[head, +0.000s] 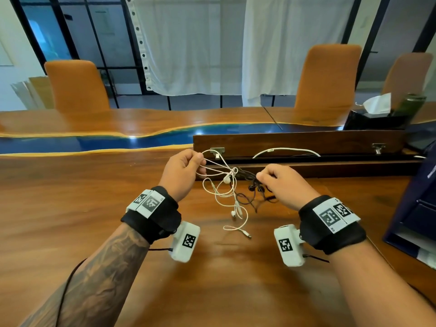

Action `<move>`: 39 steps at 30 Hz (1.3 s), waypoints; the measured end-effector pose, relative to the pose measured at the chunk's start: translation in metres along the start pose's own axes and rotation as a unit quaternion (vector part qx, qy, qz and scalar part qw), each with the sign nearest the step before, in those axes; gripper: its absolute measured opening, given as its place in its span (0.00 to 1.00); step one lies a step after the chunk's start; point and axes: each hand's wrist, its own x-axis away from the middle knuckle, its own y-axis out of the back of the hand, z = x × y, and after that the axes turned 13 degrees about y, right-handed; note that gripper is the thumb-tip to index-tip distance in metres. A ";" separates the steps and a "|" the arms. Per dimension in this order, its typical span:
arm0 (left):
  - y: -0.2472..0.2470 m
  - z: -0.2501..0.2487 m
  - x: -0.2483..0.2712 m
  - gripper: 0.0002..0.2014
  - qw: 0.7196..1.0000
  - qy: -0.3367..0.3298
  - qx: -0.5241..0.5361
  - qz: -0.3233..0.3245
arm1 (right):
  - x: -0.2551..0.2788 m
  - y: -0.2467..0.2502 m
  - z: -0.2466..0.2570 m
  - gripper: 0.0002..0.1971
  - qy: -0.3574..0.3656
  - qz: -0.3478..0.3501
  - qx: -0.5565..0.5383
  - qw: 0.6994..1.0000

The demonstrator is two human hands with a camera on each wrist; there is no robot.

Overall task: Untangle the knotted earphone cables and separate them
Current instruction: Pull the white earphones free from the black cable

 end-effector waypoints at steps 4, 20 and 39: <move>-0.002 0.004 -0.002 0.14 0.999 -0.001 -0.004 -0.042 | 0.001 0.000 0.000 0.15 -0.034 0.025 -0.003 0.999; -0.023 -0.019 0.021 0.18 0.981 -0.094 -0.105 0.131 | 0.002 0.001 0.021 0.10 0.069 -0.035 -0.231 0.970; -0.024 -0.003 0.018 0.16 0.948 0.079 0.227 0.211 | -0.001 -0.024 -0.002 0.09 -0.006 -0.020 -0.054 0.998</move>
